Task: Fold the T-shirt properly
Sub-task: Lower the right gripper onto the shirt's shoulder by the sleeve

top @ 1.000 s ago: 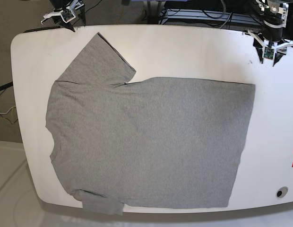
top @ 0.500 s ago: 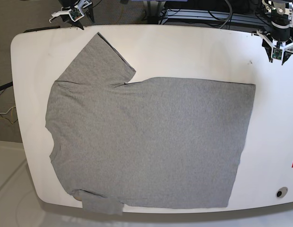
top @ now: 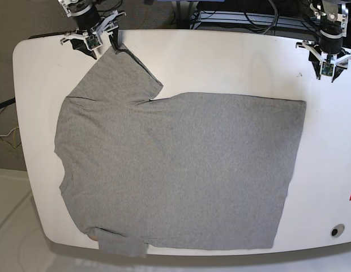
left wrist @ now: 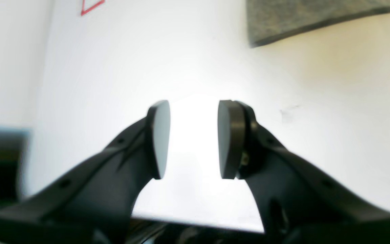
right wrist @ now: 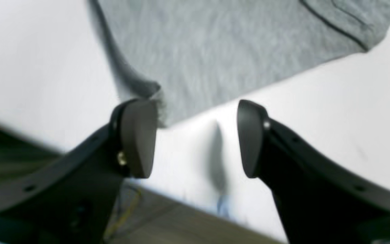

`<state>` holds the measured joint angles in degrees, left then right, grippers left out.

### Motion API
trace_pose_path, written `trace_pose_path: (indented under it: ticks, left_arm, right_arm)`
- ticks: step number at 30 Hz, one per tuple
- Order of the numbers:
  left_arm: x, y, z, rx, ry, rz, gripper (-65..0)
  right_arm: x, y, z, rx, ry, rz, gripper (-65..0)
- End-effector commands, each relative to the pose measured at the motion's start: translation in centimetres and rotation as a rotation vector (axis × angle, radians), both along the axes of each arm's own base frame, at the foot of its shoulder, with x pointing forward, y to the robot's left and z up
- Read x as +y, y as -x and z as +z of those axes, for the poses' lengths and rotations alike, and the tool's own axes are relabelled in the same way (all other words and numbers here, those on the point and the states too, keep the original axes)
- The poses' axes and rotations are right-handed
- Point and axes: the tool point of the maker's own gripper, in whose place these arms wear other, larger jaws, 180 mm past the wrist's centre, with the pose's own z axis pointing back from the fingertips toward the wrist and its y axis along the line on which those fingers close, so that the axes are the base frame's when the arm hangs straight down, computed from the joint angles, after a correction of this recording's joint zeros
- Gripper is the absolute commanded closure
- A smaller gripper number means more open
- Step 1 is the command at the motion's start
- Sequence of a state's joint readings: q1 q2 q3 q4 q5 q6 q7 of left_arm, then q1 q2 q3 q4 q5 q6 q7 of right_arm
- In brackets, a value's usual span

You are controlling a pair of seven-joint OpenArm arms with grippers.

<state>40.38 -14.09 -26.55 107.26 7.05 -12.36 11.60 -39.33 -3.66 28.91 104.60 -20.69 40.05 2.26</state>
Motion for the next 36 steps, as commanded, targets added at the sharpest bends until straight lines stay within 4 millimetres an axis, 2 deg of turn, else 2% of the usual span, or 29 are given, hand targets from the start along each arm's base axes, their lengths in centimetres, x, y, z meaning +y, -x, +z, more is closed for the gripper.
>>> trace_pose_path:
  ticks: [1, 6, 12, 20, 22, 24, 30, 34, 36]
  left_arm:
    - [0.0, -0.8, 1.0, -0.033, -0.009, -0.021, -21.8]
    - [0.8, -2.7, 2.5, -0.059, -0.062, -0.062, -21.3]
    - [1.1, -3.5, 3.3, -0.077, -0.084, -0.079, -21.3]
    - [0.6, -3.8, 3.4, -0.067, -0.080, -0.117, -21.5]
    - [0.7, -3.7, 3.4, -0.066, -0.082, -0.116, -21.8]
    - [1.6, -3.4, 3.7, -0.070, -0.101, -0.094, -21.9]
    - [2.0, -3.1, 3.8, -0.060, -0.115, -0.081, -23.5]
    - [2.7, -2.5, 3.2, -0.031, -0.123, -0.039, -23.5]
    - [3.1, -2.3, 3.0, -0.018, -0.135, -0.024, -23.3]
  right_arm:
    - [-0.2, -0.3, 0.8, -0.024, -0.013, -0.014, -36.1]
    - [-1.6, -1.0, 0.7, -0.013, 0.015, -0.003, -34.9]
    - [-1.9, -1.4, 0.9, -0.017, 0.046, 0.044, -34.6]
    - [-2.2, -2.5, 1.3, -0.045, 0.077, 0.071, -35.2]
    - [-1.9, -2.6, 1.3, -0.046, 0.075, 0.079, -35.2]
    - [0.1, -2.2, 1.1, -0.030, 0.039, 0.153, -35.2]
    - [2.6, -1.9, 0.8, -0.017, 0.010, 0.229, -35.2]
    - [4.0, -1.5, 0.7, 0.007, 0.020, 0.305, -35.6]
    - [3.9, -1.5, 0.6, 0.020, 0.033, 0.311, -35.6]
